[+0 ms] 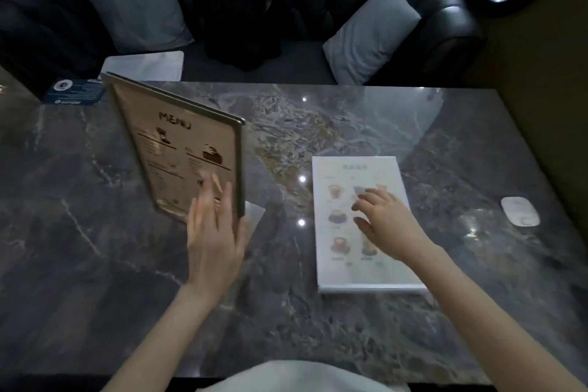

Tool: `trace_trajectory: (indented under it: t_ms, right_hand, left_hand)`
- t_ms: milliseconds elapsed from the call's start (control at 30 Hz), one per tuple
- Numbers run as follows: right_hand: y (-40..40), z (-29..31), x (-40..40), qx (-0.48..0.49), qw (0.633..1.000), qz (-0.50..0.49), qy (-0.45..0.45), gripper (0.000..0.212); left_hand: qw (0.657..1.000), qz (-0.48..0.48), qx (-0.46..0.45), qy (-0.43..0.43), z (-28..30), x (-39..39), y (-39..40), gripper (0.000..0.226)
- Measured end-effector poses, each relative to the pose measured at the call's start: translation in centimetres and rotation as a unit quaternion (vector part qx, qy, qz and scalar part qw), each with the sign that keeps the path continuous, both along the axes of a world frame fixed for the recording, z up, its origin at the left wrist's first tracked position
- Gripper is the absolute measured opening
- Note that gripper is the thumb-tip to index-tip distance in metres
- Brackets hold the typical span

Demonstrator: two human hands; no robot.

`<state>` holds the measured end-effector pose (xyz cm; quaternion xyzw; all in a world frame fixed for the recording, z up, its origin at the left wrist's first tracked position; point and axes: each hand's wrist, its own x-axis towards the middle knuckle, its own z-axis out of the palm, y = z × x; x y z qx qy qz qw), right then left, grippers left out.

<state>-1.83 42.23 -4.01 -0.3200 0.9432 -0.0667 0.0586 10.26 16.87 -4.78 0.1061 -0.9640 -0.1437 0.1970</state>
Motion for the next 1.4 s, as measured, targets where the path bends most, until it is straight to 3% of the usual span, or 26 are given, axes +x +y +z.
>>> trace_trajectory:
  t_ms: [100, 200, 433, 600, 767, 867, 1000, 1100, 1267, 1400]
  right_hand:
    - [5.7, -2.2, 0.0, 0.035, 0.998, -0.049, 0.008, 0.023]
    - [9.9, -4.3, 0.2, 0.066, 0.993, -0.095, -0.011, 0.034]
    - [13.3, -7.0, 0.4, 0.066, 0.970, -0.179, -0.149, 0.047]
    - [14.1, -7.7, -0.2, 0.013, 0.952, -0.190, -0.238, 0.046]
    - [14.0, -7.9, -0.7, -0.115, 0.888, -0.258, -0.363, 0.038]
    - [13.9, -8.0, -1.0, -0.154, 0.862, -0.275, -0.397, 0.036]
    - [13.8, -7.7, -2.1, -0.151, 0.842, -0.271, -0.441, 0.029]
    - [13.6, -7.1, -2.9, -0.132, 0.825, -0.255, -0.486, 0.018]
    - [13.5, -7.0, -3.5, -0.129, 0.797, -0.257, -0.532, 0.016]
    - [13.5, -6.6, -3.5, -0.124, 0.818, -0.263, -0.497, 0.022]
  left_hand:
    - [0.996, -0.073, -0.044, -0.005, -1.1, -0.7, 4.4, 0.051]
    - [0.984, -0.102, -0.083, -0.118, -3.0, -2.5, 7.9, 0.053]
    - [0.946, -0.015, -0.029, -0.322, -7.5, -4.8, 12.3, 0.062]
    - [0.938, 0.038, 0.064, -0.338, -8.2, -5.2, 14.0, 0.061]
    - [0.915, 0.093, 0.233, -0.315, -8.0, -5.9, 14.0, 0.051]
    - [0.880, 0.133, 0.342, -0.301, -7.9, -6.1, 13.8, 0.048]
    - [0.806, 0.173, 0.477, -0.305, -8.1, -6.2, 13.1, 0.032]
    - [0.796, 0.171, 0.489, -0.313, -8.1, -6.6, 12.9, 0.018]
    - [0.797, 0.171, 0.468, -0.341, -7.4, -7.1, 12.8, 0.019]
    - [0.805, 0.155, 0.462, -0.338, -6.8, -7.4, 13.3, 0.020]
